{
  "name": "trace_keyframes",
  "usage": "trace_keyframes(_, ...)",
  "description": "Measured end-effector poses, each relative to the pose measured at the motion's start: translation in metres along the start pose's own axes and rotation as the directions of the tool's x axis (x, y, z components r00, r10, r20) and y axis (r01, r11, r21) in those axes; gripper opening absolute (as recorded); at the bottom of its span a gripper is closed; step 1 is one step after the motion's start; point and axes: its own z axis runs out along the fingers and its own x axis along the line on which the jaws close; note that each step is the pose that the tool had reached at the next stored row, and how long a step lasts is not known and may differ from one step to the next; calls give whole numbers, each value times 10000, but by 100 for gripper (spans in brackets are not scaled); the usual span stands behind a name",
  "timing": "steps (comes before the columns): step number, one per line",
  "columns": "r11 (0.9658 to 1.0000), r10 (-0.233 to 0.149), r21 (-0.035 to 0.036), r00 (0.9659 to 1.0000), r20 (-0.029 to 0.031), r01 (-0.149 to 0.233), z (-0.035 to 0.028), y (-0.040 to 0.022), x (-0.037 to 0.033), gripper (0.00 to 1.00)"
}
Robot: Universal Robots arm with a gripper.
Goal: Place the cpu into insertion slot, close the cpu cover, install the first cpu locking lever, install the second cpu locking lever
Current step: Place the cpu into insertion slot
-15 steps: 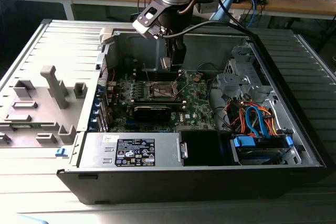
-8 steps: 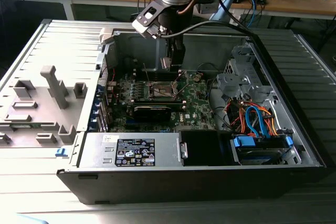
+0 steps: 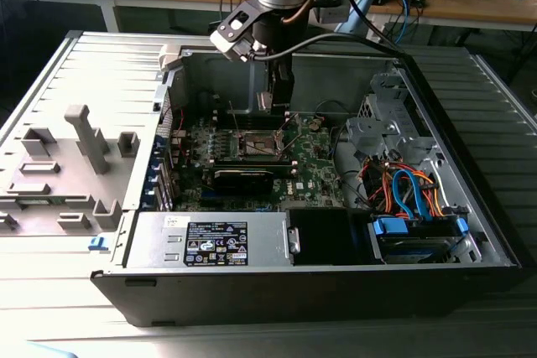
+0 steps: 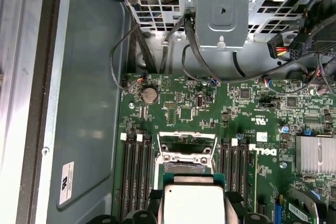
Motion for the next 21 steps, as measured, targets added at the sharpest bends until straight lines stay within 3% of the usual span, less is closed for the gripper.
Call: trace_keyframes(21, 10000, 16, -2, 10000, 3, -16, 24, -12, 0, 55)
